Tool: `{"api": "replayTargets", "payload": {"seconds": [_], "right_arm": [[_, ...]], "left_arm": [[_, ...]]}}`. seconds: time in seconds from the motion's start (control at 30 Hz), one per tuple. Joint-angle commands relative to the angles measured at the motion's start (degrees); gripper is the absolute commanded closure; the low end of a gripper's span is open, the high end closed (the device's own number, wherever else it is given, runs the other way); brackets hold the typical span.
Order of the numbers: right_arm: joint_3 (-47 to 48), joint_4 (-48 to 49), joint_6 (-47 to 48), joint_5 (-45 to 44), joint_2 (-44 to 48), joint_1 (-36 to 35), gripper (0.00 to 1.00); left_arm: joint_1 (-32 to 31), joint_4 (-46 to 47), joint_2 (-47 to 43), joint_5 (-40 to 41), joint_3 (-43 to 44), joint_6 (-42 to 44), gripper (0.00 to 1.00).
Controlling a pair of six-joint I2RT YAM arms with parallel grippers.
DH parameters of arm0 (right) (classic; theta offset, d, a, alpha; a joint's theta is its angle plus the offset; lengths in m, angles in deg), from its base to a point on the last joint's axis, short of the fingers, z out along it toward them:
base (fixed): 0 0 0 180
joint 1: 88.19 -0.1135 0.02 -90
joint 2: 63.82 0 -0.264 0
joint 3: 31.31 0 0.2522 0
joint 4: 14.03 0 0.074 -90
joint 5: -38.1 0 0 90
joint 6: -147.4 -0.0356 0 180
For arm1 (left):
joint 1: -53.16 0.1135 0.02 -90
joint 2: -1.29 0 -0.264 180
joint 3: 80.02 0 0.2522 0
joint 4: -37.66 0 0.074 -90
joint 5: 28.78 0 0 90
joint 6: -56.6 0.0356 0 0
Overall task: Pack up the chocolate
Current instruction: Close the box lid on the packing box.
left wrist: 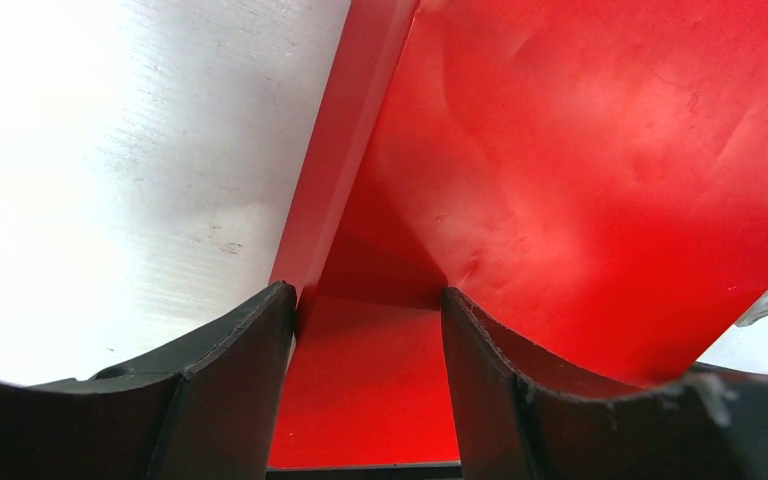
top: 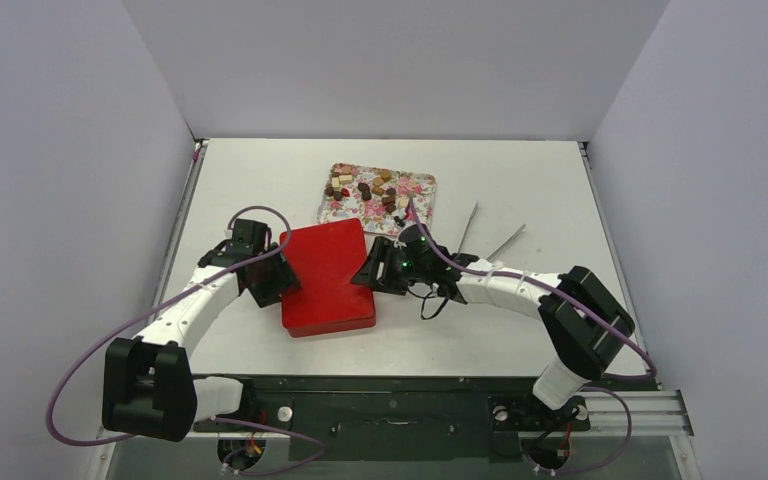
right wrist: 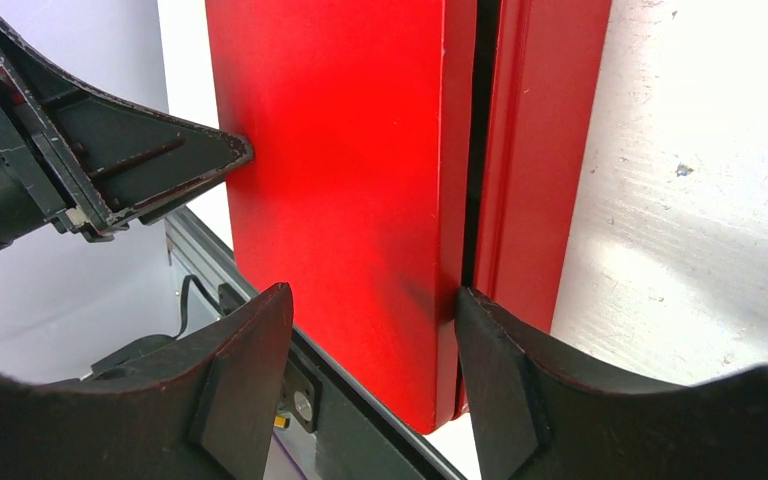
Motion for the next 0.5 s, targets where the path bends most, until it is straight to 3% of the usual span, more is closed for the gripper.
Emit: {"api": "replayTargets", "payload": {"seconds": [0.0,0.33,0.47], "right_arm": [[4.5,0.8,1.5,-0.2,1.8,-2.6,0.43],[8.3,-7.2,4.1,-7.3,-0.6,-5.1,0.43],[8.4,-2.4,2.6,-3.3,-2.7,-5.9,0.42]], "left_arm": [[-1.8,1.2,-0.1,-5.5,-1.1,-0.5,0.48],[-2.7,1.3,-0.5,-5.1,-1.4,-1.1,0.48],[-3.8,2.3,-1.0,-5.7,-2.4,-2.2,0.48]]}}
